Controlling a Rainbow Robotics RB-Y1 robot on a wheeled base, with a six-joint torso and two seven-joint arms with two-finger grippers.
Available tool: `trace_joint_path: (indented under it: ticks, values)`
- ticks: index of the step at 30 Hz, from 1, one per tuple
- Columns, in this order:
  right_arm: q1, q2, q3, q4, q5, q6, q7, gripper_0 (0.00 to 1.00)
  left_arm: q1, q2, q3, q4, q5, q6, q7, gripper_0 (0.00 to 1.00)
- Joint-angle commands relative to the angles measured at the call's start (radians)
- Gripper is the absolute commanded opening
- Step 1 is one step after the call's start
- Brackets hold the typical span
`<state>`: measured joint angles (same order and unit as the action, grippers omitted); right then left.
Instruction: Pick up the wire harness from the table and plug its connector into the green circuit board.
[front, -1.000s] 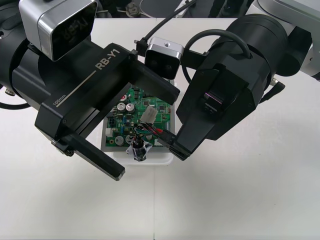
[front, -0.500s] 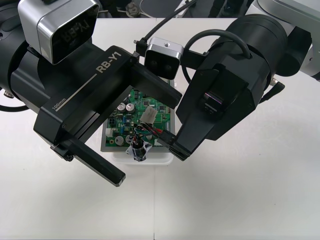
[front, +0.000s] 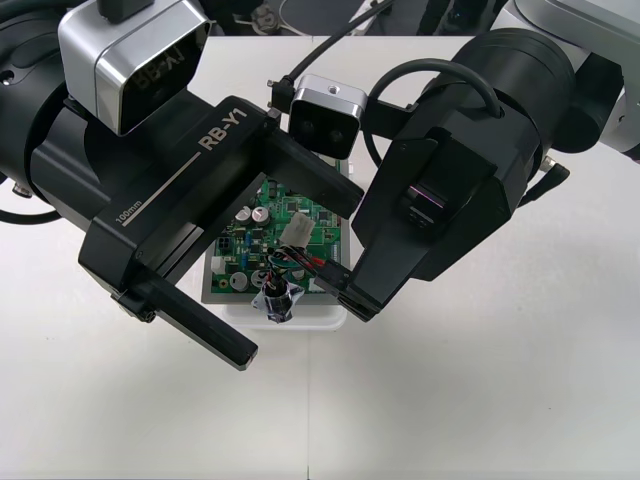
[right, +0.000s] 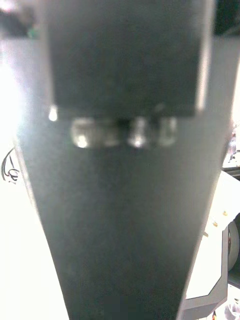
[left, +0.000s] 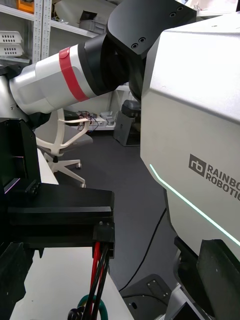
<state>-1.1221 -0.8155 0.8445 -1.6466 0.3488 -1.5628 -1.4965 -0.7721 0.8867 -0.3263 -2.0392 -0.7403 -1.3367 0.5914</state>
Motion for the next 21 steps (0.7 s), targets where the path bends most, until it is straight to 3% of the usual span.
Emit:
trace_joint_path:
  ticks: [1,16,18,21]
  values:
    - [-0.039,0.015,0.011,-0.021,-0.008,-0.008,-0.018,0.0,-0.042,-0.015,-0.017,-0.03,-0.004,0.048,0.071,1.0]
    - [-0.039,0.015,0.011,-0.022,-0.008,-0.008,-0.018,0.0,-0.044,-0.022,-0.017,-0.038,-0.004,0.048,0.073,1.0]
    - [-0.039,0.013,0.011,-0.022,-0.008,-0.008,-0.018,0.0,-0.046,-0.022,-0.017,-0.038,-0.004,0.048,0.071,0.83]
    - [-0.039,0.015,0.011,-0.022,-0.008,-0.008,-0.019,0.0,-0.044,-0.025,-0.017,-0.038,-0.005,0.048,0.07,0.2]
